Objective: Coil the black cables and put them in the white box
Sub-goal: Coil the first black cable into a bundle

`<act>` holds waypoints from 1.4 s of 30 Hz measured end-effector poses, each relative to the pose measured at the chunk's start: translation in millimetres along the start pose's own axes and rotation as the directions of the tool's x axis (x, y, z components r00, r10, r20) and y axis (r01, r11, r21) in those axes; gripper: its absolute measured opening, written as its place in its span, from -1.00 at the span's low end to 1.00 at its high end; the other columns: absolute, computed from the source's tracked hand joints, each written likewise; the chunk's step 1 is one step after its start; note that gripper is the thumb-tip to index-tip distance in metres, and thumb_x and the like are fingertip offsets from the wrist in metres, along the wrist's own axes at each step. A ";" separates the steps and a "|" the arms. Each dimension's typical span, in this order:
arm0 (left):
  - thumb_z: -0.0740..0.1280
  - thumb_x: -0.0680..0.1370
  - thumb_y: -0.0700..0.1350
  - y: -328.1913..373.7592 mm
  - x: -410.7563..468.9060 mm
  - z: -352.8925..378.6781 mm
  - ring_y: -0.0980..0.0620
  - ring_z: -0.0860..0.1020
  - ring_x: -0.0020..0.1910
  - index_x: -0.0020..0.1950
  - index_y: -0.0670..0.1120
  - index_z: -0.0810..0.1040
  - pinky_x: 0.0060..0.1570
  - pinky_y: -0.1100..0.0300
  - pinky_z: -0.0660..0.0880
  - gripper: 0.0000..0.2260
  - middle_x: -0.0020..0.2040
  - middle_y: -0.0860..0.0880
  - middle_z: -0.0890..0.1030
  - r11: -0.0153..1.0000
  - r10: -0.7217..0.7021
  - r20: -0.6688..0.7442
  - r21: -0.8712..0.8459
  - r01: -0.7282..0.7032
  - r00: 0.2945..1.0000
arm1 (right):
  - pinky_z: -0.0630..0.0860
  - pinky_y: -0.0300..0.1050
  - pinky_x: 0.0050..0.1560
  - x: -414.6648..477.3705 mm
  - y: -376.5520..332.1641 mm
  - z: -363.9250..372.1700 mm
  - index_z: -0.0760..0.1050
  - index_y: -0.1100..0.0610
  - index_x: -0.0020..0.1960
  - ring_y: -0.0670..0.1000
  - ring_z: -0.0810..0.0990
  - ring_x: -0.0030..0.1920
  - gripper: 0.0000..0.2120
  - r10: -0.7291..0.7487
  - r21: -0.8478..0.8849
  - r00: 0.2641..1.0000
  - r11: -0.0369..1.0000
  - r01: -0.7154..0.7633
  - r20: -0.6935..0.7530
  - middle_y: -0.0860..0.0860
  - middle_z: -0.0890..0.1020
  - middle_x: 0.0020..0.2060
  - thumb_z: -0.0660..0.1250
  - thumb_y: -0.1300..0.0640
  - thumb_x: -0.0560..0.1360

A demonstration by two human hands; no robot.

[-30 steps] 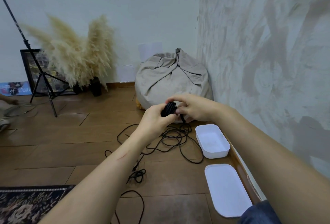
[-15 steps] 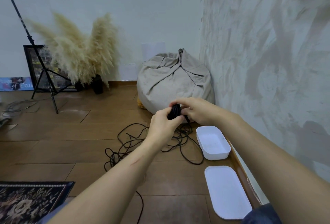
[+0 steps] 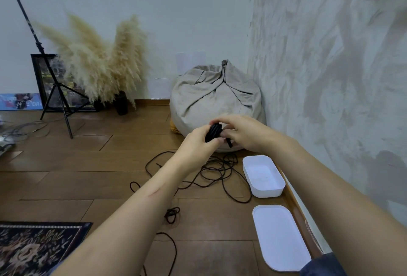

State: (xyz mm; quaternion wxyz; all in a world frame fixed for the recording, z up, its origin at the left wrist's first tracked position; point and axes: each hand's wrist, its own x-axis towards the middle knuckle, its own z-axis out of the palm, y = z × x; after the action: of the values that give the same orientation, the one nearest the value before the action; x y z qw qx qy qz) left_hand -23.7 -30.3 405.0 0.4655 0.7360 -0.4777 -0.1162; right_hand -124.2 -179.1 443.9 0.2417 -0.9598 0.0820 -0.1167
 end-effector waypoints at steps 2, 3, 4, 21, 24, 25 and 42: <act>0.37 0.60 -0.01 -1.3 -0.3 -1.6 0.13 0.45 -0.29 0.05 0.04 0.62 -0.23 0.15 0.36 -0.92 -0.21 0.07 0.58 1.000 -0.005 0.006 -0.023 0.005 1.000 | 0.56 -0.01 0.07 -0.3 1.7 1.1 0.49 -0.09 0.33 -0.02 0.64 -0.07 -0.65 -0.012 -0.007 1.000 1.000 0.012 -0.008 -0.07 0.69 -0.09 0.25 0.19 0.61; 0.39 0.59 -0.01 -1.9 -0.1 -2.4 0.11 0.45 -0.28 0.03 0.04 0.63 -0.22 0.13 0.36 -0.93 -0.22 0.06 0.57 1.000 -0.006 0.005 -0.031 0.006 1.000 | 0.56 -0.04 0.06 -1.0 2.2 1.5 0.50 -0.09 0.32 -0.03 0.64 -0.07 -0.66 -0.020 -0.007 1.000 1.000 0.020 -0.014 -0.07 0.69 -0.09 0.26 0.20 0.60; 0.40 0.57 -0.01 -2.4 0.2 -3.2 0.10 0.46 -0.28 0.01 0.05 0.65 -0.22 0.12 0.37 -0.93 -0.23 0.05 0.58 0.999 -0.007 0.000 -0.035 0.007 1.000 | 0.55 -0.07 0.05 -1.7 2.1 1.7 0.50 -0.10 0.32 -0.06 0.63 -0.07 -0.66 -0.028 -0.008 0.999 1.000 0.027 -0.022 -0.08 0.69 -0.08 0.26 0.20 0.60; 0.42 0.58 -0.03 1.2 -0.8 -13.0 0.04 0.49 -0.23 0.05 -0.02 0.66 -0.16 0.11 0.38 -0.90 -0.18 -0.04 0.60 0.998 -0.046 0.097 -0.041 0.050 0.994 | 0.49 -0.15 -0.02 -1.8 2.1 5.2 0.54 -0.08 0.26 -0.21 0.55 -0.21 -0.68 -0.043 0.021 0.999 0.999 0.043 -0.031 -0.19 0.63 -0.26 0.29 0.21 0.57; 0.46 0.55 -0.02 0.4 -2.7 -17.1 0.09 0.43 -0.30 0.01 -0.04 0.70 -0.23 0.17 0.33 -0.88 -0.26 0.00 0.54 0.994 -0.062 0.092 -0.079 0.069 0.994 | 0.44 -0.21 -0.01 -2.7 0.3 4.3 0.53 -0.10 0.30 -0.22 0.56 -0.14 -0.65 -0.056 -0.010 0.998 0.998 0.056 -0.022 -0.22 0.63 -0.21 0.29 0.19 0.58; 0.47 0.54 -0.01 -0.4 -3.1 -17.3 0.09 0.42 -0.32 0.00 -0.03 0.70 -0.24 0.16 0.32 -0.88 -0.28 0.01 0.54 0.995 -0.060 0.083 -0.073 0.066 0.995 | 0.42 -0.21 -0.01 -2.5 -0.8 4.5 0.53 -0.10 0.32 -0.21 0.55 -0.13 -0.65 -0.061 -0.016 0.998 0.998 0.060 -0.022 -0.22 0.63 -0.19 0.29 0.19 0.59; 0.16 0.73 -0.01 -8.8 -5.8 -6.6 0.02 0.61 0.27 0.29 -0.12 0.63 0.41 0.01 0.42 -0.68 0.20 -0.07 0.70 0.915 -0.121 0.288 -0.338 0.219 0.950 | 0.35 -0.47 -0.17 -12.3 2.3 1.5 0.57 -0.14 0.19 -0.25 0.55 -0.23 -0.64 -0.040 -0.058 0.997 0.997 0.044 0.068 -0.17 0.67 -0.25 0.21 0.25 0.57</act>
State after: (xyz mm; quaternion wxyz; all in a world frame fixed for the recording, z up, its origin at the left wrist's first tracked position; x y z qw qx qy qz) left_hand -17.4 -20.9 399.9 0.5155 0.6535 -0.4383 -0.3392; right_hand -135.9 -177.8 439.2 0.2134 -0.9714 0.0569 -0.0870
